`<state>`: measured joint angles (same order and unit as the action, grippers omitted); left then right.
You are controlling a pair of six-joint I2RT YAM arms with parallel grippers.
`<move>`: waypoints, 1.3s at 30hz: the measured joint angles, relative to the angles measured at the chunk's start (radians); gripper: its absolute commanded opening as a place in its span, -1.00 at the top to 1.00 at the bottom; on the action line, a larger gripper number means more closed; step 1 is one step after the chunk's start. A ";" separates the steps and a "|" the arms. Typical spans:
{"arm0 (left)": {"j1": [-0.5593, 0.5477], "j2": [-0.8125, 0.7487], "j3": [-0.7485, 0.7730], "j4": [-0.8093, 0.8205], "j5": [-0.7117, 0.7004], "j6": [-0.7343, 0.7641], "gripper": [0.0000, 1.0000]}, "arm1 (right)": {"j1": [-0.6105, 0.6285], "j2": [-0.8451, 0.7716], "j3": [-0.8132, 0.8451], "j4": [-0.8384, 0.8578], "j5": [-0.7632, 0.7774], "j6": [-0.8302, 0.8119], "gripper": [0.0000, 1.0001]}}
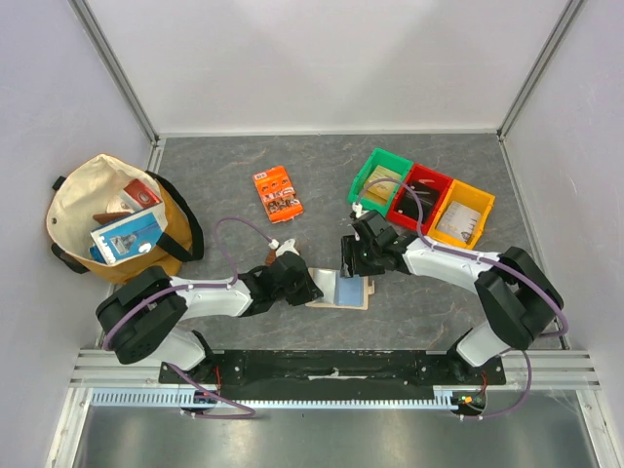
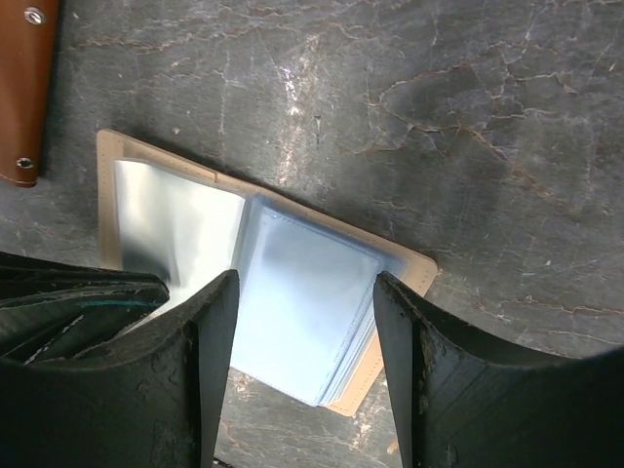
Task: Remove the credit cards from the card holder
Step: Remove the credit card from the card holder.
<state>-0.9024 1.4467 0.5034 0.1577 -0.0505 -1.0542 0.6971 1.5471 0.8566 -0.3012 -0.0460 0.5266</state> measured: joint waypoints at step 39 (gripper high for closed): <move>0.000 -0.080 -0.066 0.004 -0.013 -0.025 0.72 | 0.088 0.077 0.001 0.213 -0.299 0.118 -0.20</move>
<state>-0.9028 1.3666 0.4370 0.1616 -0.0635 -1.0794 0.7853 1.6238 0.8574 -0.0883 -0.3454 0.6449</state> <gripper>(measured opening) 0.128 0.582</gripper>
